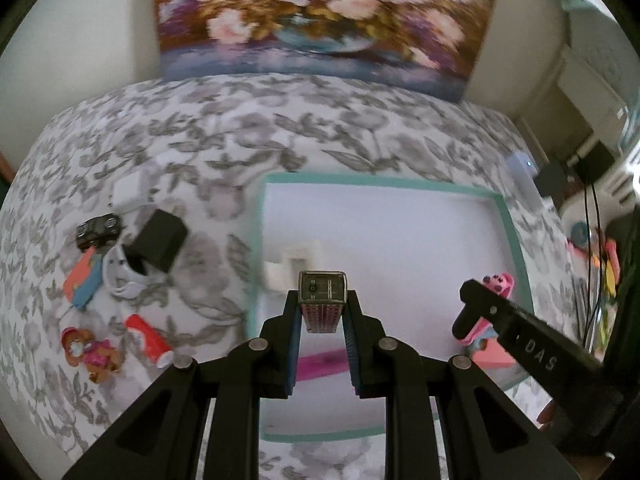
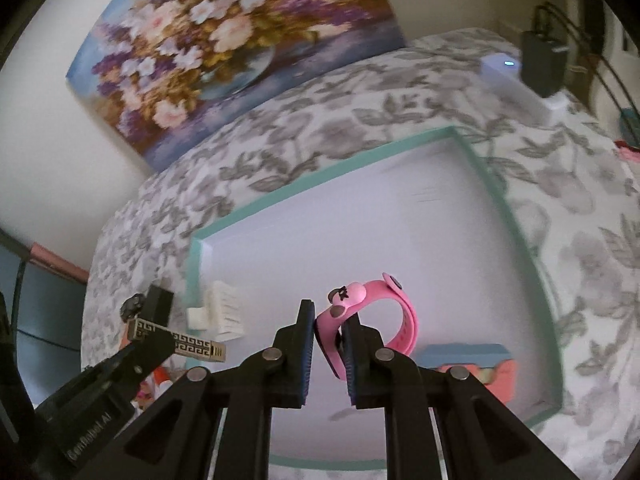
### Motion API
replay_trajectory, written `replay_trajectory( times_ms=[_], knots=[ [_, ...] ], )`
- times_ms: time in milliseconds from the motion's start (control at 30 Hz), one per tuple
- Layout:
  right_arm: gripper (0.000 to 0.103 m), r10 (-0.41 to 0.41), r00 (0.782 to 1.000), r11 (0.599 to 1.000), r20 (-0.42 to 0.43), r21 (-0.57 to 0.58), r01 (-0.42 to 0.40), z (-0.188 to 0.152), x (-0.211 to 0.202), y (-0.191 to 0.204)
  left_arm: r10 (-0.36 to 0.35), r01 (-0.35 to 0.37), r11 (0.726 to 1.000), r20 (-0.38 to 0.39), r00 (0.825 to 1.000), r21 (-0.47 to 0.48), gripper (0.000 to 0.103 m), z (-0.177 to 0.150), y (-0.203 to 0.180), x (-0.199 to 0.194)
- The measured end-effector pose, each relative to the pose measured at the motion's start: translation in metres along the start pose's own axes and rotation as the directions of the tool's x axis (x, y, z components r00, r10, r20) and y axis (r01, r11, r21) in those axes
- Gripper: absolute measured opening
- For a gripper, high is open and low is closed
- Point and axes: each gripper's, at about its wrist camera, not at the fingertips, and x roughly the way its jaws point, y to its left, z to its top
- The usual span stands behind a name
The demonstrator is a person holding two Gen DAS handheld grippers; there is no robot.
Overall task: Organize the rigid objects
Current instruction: 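Carry the watch band and comb into the tray and open both grippers, then move both grippers back toward the remaining objects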
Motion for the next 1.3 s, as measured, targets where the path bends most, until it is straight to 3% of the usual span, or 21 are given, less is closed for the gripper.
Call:
replay_trajectory(
  times_ms=[200,267,367,433,500,633,833,1033,1133,1200,1300],
  knots=[
    [0.018,-0.023,1.000,1.000,-0.003,0.006,0.023,0.000,0.000,-0.006,-0.013,0.014,0.999,-0.034,0.999,0.042,0.026,-0.005,-0.014,0.011],
    [0.018,-0.027,1.000,1.000,-0.008,-0.001,0.027,0.000,0.001,-0.005,-0.011,0.012,0.999,-0.036,0.999,0.037,0.047,-0.004,-0.013,0.012],
    [0.018,-0.043,0.999,0.999,-0.004,-0.010,0.043,-0.001,0.001,-0.003,-0.019,0.020,1.000,-0.035,0.999,0.019,0.055,-0.003,-0.008,0.010],
    [0.027,-0.054,0.999,0.998,-0.001,-0.009,0.054,0.000,0.001,-0.003,-0.015,0.015,1.000,-0.030,0.999,0.004,0.056,-0.002,-0.002,0.008],
    [0.045,-0.063,0.998,0.998,0.001,-0.010,0.063,-0.001,0.001,-0.004,-0.017,0.016,1.000,-0.027,0.999,-0.021,0.058,0.000,0.006,0.007],
    [0.049,-0.073,0.997,0.997,0.007,-0.017,0.073,0.001,0.000,-0.002,-0.015,0.013,0.996,-0.025,1.000,-0.083,0.067,0.002,0.028,0.005],
    [0.066,-0.097,0.995,0.994,0.007,-0.041,0.097,0.000,0.003,0.003,-0.015,0.012,0.983,-0.014,1.000,-0.185,0.080,0.005,0.064,0.002],
    [0.074,-0.116,0.993,0.991,0.003,-0.073,0.116,-0.002,0.008,0.012,0.003,-0.007,0.970,-0.016,1.000,-0.244,0.081,0.004,0.090,0.003],
    [0.078,-0.124,0.992,0.988,0.004,-0.090,0.124,-0.003,0.010,0.018,0.047,-0.049,0.960,-0.013,0.999,-0.275,0.083,0.004,0.109,0.001],
    [0.088,-0.132,0.991,0.986,0.011,-0.104,0.133,-0.004,0.011,0.024,0.095,-0.095,0.949,-0.016,0.995,-0.301,0.092,0.003,0.124,-0.001],
    [0.102,-0.132,0.991,0.983,0.025,-0.123,0.134,-0.007,0.015,0.036,0.169,-0.167,0.923,-0.025,0.985,-0.347,0.093,0.001,0.149,-0.005]
  ],
)
